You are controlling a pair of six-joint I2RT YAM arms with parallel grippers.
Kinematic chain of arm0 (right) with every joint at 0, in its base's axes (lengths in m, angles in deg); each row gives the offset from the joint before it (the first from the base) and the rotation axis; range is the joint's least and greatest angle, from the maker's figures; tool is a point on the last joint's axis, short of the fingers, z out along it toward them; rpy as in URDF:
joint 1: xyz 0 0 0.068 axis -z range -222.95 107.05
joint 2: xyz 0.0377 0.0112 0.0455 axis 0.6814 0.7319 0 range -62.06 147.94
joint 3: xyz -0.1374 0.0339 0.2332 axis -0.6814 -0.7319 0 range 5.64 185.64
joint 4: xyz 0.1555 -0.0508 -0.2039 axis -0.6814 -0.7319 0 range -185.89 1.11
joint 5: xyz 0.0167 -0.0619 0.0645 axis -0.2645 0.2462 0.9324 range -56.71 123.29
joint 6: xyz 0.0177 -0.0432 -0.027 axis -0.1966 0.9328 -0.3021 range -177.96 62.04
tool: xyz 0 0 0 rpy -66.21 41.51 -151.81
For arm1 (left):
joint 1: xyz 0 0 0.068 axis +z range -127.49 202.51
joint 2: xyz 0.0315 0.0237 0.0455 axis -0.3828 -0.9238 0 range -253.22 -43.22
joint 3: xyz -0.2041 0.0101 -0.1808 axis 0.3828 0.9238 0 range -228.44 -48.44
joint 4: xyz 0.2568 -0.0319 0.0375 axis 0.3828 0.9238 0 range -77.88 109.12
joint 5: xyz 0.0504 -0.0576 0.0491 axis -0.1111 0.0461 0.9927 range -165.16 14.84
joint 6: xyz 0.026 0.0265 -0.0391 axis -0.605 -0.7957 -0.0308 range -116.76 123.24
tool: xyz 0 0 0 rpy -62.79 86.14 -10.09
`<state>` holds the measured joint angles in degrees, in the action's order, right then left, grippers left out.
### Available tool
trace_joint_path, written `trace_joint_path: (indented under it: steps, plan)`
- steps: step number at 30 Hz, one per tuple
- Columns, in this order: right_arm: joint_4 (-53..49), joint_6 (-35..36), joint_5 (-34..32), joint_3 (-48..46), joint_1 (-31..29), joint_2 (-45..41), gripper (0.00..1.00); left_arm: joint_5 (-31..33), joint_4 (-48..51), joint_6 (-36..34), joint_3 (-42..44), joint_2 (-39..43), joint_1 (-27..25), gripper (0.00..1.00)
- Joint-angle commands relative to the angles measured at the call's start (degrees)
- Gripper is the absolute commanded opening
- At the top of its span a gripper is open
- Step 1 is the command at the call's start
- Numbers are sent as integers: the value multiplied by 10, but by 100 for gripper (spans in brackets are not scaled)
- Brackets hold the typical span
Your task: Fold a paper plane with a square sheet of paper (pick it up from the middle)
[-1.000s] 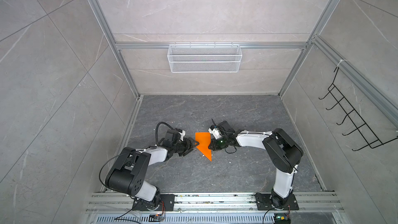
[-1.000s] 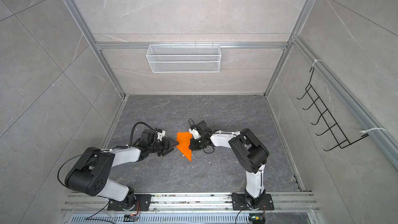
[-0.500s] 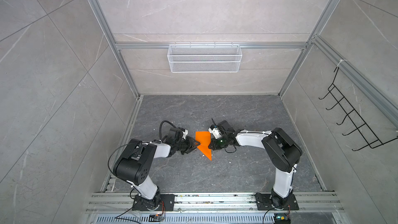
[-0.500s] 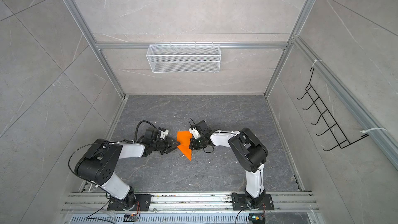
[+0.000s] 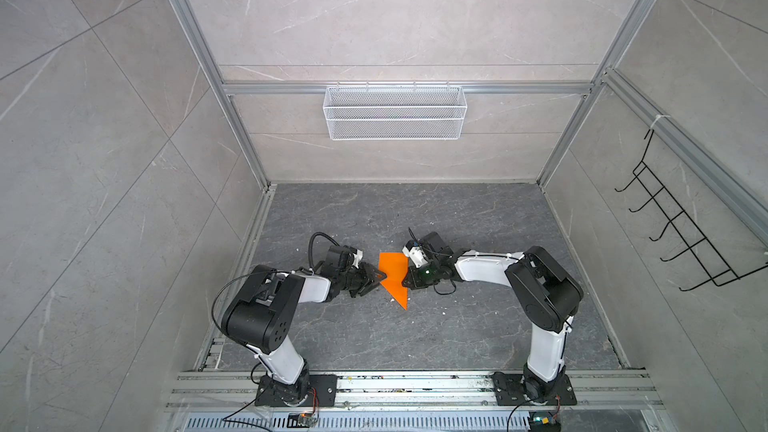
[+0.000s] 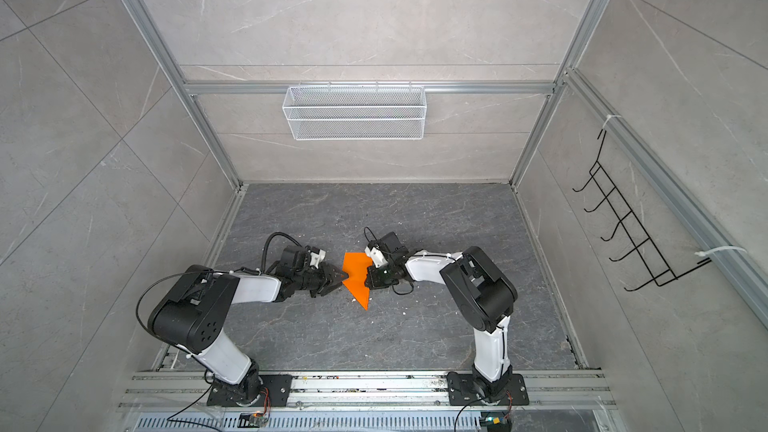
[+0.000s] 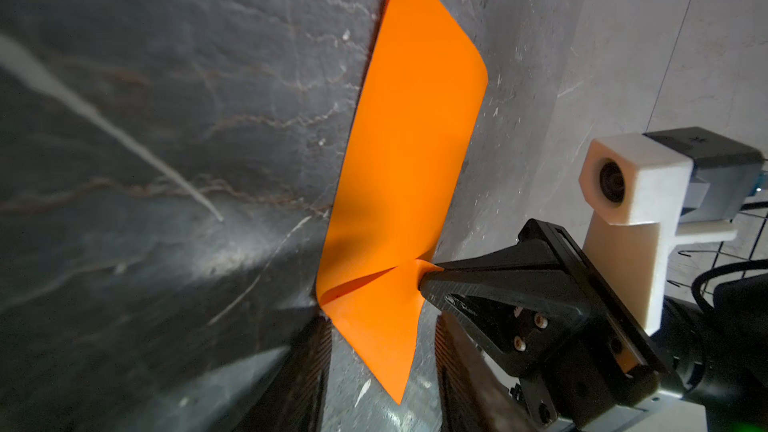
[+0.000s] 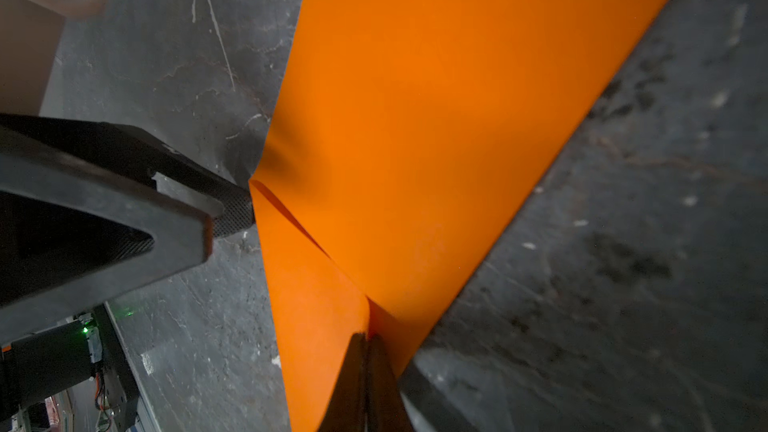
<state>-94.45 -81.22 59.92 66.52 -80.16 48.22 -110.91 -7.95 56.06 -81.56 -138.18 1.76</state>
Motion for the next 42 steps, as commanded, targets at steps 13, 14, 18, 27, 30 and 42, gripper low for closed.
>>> trace_joint_path:
  steps: [13, 14, 18, 27, 30, 42]
  plan:
    - [-21, 6, -23, -4, 4, 24, 7, -29, -50, 25, 0, -10, -2, 32]
    - [-20, 6, -22, -4, 5, 24, 7, -33, -51, 24, -2, -13, -2, 31]
    - [-19, 6, -22, -4, 4, 24, 7, -48, -65, 22, -5, -27, -2, 30]
    - [-14, 6, -17, -3, 5, 15, 10, -70, -88, 8, -13, -51, -3, 19]
    - [-14, 5, -14, 2, 5, -7, 16, -68, -80, 2, -18, -50, -2, 9]
    - [65, 49, -222, -140, 1, -229, 65, 49, -16, 30, -33, 16, -30, 3]
